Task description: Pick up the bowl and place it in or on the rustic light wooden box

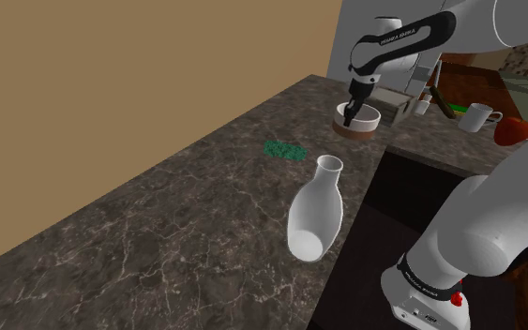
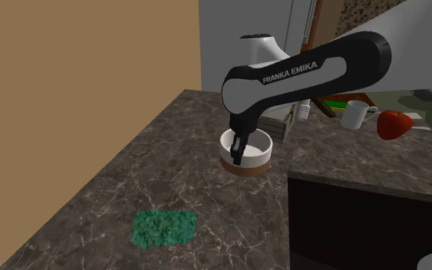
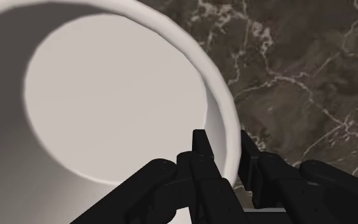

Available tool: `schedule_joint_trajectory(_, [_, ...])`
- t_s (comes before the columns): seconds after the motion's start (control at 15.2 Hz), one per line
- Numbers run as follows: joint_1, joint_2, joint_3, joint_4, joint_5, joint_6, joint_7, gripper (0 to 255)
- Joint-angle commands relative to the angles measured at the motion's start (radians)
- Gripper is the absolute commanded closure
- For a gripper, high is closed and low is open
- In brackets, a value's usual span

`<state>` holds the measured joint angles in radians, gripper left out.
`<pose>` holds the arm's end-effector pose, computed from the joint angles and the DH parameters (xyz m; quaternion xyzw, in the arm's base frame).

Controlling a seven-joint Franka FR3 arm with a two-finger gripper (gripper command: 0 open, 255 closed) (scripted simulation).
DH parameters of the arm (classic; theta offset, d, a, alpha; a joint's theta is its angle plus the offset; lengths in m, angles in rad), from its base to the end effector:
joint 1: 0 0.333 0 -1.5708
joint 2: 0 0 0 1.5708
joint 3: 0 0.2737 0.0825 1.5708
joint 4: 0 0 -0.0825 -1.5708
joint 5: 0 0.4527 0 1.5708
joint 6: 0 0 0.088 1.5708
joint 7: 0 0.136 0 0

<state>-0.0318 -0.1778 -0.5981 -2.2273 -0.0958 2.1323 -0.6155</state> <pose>0.4608 -0.3391 0.3357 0.9994 0.0196 0.0273 0.0088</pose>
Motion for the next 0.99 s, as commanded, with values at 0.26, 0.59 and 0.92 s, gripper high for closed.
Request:
schedule_joint_trajectory(0.26, [0.0, -0.027, 0.011, 0.058, -0.012, -0.082, 0.011, 255])
schedule_joint_trajectory(0.59, [0.0, -0.045, 0.019, 0.111, -0.017, -0.15, 0.017, 255])
schedule_joint_trajectory(0.92, [0.002, -0.056, 0.027, 0.169, -0.02, -0.218, 0.021, 255])
